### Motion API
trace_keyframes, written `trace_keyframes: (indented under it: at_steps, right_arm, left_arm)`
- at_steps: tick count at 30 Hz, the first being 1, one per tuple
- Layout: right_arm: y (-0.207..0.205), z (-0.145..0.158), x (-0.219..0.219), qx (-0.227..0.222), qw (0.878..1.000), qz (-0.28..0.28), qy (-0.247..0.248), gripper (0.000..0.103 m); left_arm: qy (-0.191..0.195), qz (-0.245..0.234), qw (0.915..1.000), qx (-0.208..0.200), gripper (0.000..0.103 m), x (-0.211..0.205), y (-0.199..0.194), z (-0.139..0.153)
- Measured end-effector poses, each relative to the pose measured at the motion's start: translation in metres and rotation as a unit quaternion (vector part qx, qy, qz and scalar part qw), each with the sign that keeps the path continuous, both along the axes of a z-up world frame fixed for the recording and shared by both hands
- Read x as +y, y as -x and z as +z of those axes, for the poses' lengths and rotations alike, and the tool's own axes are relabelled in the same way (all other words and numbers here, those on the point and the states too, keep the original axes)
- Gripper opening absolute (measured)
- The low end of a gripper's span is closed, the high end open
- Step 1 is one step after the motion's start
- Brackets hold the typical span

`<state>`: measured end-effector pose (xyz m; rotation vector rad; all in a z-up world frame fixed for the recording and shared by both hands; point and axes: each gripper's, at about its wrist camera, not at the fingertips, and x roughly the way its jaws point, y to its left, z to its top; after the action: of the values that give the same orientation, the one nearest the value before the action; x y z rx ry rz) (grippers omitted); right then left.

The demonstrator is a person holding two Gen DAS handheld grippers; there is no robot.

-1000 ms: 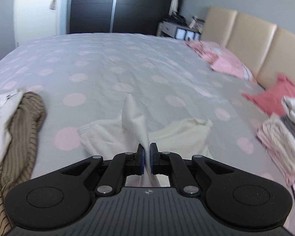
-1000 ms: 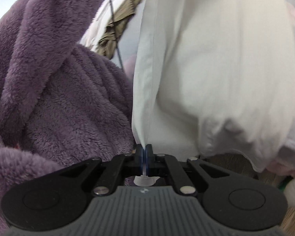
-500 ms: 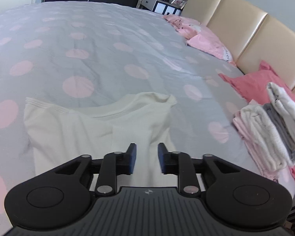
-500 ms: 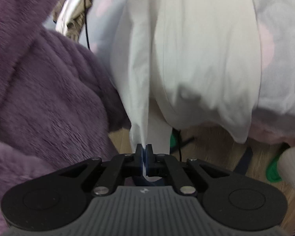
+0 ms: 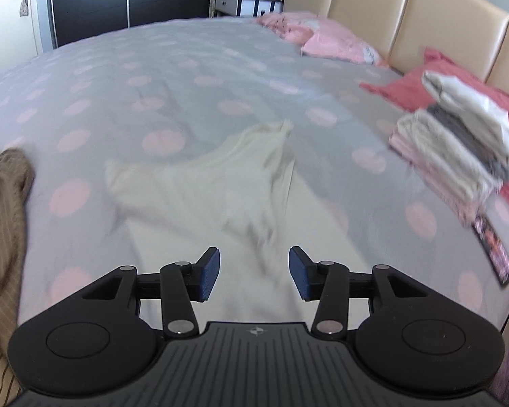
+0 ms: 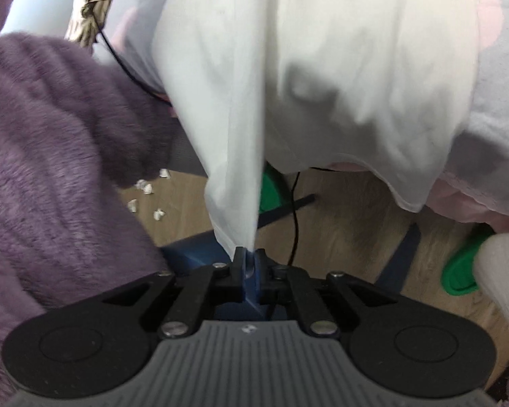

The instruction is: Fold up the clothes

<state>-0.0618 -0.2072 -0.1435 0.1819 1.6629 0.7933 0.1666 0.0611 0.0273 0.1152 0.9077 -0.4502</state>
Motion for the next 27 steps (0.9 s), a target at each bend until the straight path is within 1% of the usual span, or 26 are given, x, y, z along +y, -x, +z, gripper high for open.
trace_keyframes:
  at_steps: [4,7,8,9,12,14,16,17,20,22,23,24,26,27]
  right_arm:
    - [0.0,0.007,-0.008,-0.029,0.999,-0.015,0.015,0.015]
    - [-0.002,0.014,-0.015,-0.07,0.997,-0.036,0.006,0.026]
    - [-0.003,0.017,-0.016,-0.086,0.996,-0.038,0.0,0.033]
    - [-0.004,0.02,-0.016,-0.1,0.994,-0.038,-0.005,0.035]
    - [-0.008,0.026,-0.012,-0.13,0.991,-0.021,-0.006,0.036]
    - [-0.012,0.025,-0.006,-0.152,0.988,0.001,-0.003,0.036]
    - [-0.021,0.017,0.008,-0.152,0.988,0.017,-0.004,0.041]
    - [-0.027,0.012,0.017,-0.149,0.988,0.025,-0.004,0.046]
    - [-0.043,-0.007,0.051,-0.142,0.989,0.042,0.001,0.048]
    - [-0.046,-0.012,0.057,-0.135,0.99,0.041,-0.01,0.052]
    - [-0.047,-0.015,0.061,-0.131,0.99,0.04,-0.015,0.056]
    - [-0.048,-0.02,0.064,-0.129,0.991,0.039,-0.015,0.057]
    - [-0.042,-0.031,0.077,-0.123,0.992,0.04,-0.005,0.056]
    - [-0.04,-0.031,0.074,-0.116,0.992,0.039,-0.006,0.049]
  left_arm:
    - [-0.019,0.007,0.9994,0.027,0.043,0.026,0.039,-0.011]
    - [-0.022,-0.009,0.9985,0.05,0.043,0.04,0.074,-0.018]
    - [-0.022,-0.019,0.9979,0.057,0.043,0.043,0.087,-0.02]
    - [-0.022,-0.031,0.9972,0.064,0.043,0.046,0.099,-0.023]
    - [-0.028,-0.07,0.9936,0.084,0.043,0.048,0.139,-0.032]
    - [-0.029,-0.099,0.9898,0.099,0.043,0.046,0.164,-0.039]
    - [-0.038,-0.136,0.9834,0.114,0.043,0.042,0.189,-0.048]
    - [-0.047,-0.153,0.98,0.118,0.043,0.038,0.202,-0.054]
    - [-0.086,-0.194,0.9685,0.13,0.043,0.027,0.231,-0.071]
    - [-0.111,-0.213,0.9614,0.135,0.043,0.022,0.245,-0.084]
    - [-0.119,-0.216,0.9592,0.138,0.043,0.019,0.248,-0.09]
    - [-0.125,-0.219,0.9576,0.139,0.043,0.016,0.25,-0.096]
    - [-0.134,-0.23,0.9554,0.128,0.043,0.011,0.253,-0.106]
    - [-0.139,-0.232,0.9552,0.121,0.043,0.009,0.254,-0.11]
